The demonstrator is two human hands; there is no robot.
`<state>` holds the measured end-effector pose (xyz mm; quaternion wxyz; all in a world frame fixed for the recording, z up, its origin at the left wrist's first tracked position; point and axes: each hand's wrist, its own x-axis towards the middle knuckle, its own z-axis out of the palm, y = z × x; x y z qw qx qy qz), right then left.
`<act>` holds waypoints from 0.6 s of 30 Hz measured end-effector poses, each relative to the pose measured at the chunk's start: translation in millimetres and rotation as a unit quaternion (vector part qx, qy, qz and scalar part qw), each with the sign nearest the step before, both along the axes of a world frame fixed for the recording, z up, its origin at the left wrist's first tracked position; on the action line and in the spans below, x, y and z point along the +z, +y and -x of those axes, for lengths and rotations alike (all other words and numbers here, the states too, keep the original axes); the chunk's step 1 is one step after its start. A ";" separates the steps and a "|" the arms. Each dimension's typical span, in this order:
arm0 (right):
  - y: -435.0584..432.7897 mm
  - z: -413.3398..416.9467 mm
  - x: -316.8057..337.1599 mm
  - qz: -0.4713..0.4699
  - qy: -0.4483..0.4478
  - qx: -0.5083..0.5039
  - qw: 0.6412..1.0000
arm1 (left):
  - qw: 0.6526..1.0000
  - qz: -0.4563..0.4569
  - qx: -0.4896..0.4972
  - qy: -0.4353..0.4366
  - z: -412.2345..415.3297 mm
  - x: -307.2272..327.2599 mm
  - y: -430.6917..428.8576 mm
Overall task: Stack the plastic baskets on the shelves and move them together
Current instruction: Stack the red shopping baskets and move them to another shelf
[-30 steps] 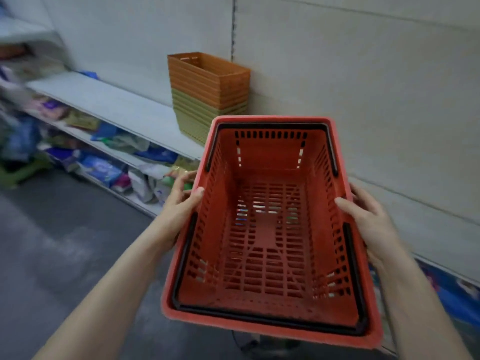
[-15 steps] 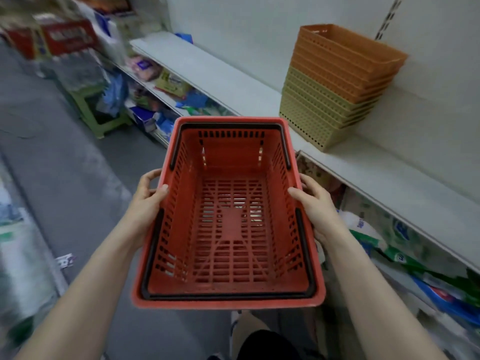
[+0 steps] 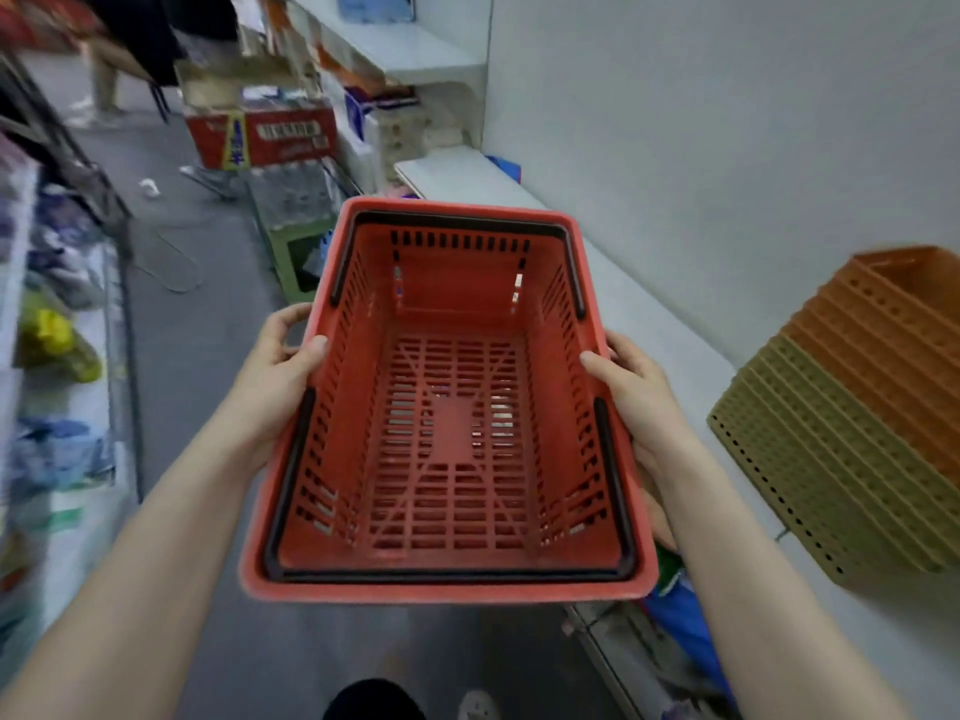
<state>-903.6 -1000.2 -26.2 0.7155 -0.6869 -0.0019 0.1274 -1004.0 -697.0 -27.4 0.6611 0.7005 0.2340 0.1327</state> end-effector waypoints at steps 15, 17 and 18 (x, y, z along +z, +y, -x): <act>149.3 -266.7 39.2 -0.021 -0.017 -0.075 0.997 | 0.996 0.013 -0.081 -0.021 -314.9 23.3 160.9; 162.7 -298.1 40.4 -0.007 -0.019 -0.084 0.996 | 0.996 0.009 -0.089 -0.019 -353.3 26.0 177.4; 168.8 -314.4 42.0 -0.005 -0.016 -0.089 0.996 | 0.995 0.010 -0.093 -0.019 -372.0 25.5 184.1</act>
